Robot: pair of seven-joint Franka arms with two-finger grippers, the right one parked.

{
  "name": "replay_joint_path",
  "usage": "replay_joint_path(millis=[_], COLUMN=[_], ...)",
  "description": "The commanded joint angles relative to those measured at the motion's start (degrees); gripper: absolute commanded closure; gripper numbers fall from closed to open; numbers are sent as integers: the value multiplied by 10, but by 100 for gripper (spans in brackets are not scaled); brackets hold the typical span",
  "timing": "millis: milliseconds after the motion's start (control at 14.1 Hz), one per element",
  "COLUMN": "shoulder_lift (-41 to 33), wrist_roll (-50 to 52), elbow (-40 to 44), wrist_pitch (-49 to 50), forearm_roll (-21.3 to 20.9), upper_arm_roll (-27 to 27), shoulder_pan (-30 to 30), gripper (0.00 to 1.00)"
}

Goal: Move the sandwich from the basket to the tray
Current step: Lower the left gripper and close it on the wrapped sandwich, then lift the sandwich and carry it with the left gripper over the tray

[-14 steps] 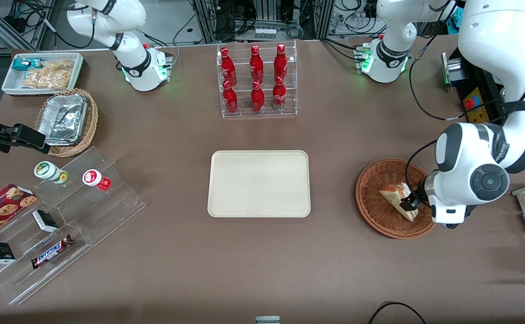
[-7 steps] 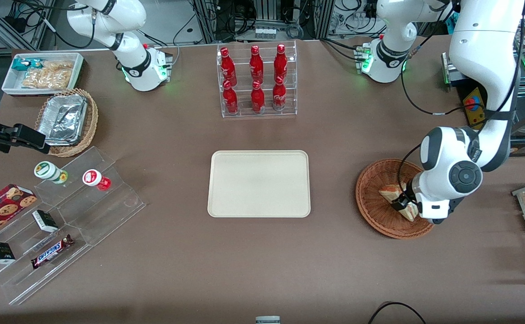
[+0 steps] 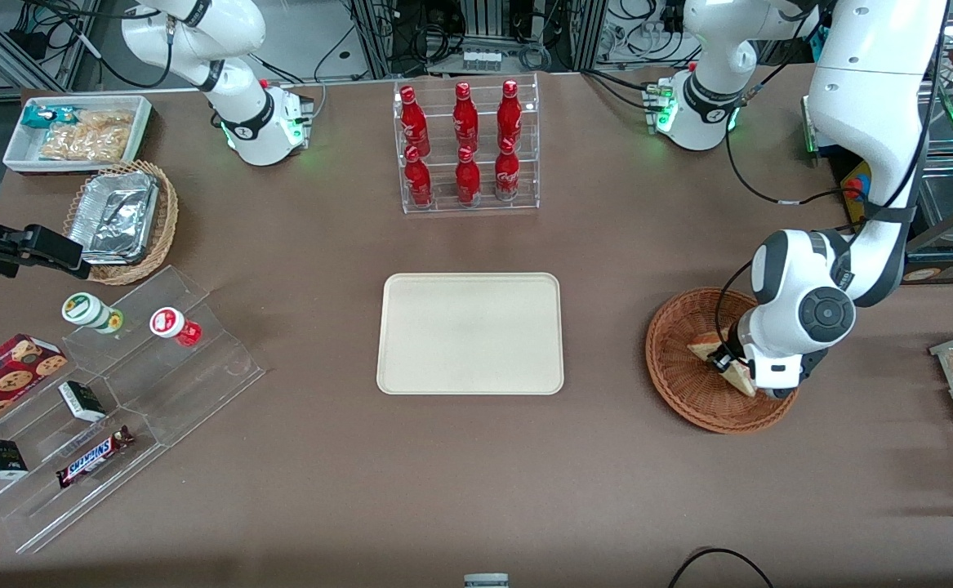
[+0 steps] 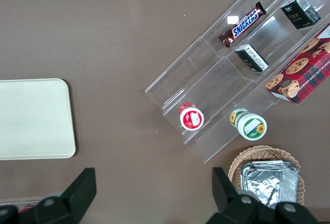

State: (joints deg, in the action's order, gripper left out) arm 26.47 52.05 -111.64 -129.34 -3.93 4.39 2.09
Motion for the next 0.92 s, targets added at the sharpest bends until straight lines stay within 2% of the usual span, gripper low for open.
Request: replay_joint_path(millis=[0,213,426,851], shoulder_lift=[-8,-19,-13,72], wrist_roll=[9,6,6,4], elbow=[8,58,146,291], wrist_pitch=[-1,70,173,203], forearm_roll=[-7,-7,-7,0], upper_arm_roll=[2,7,7,23], shoulder_pan=[1,22,90,228], gripper=[77,77,77,75])
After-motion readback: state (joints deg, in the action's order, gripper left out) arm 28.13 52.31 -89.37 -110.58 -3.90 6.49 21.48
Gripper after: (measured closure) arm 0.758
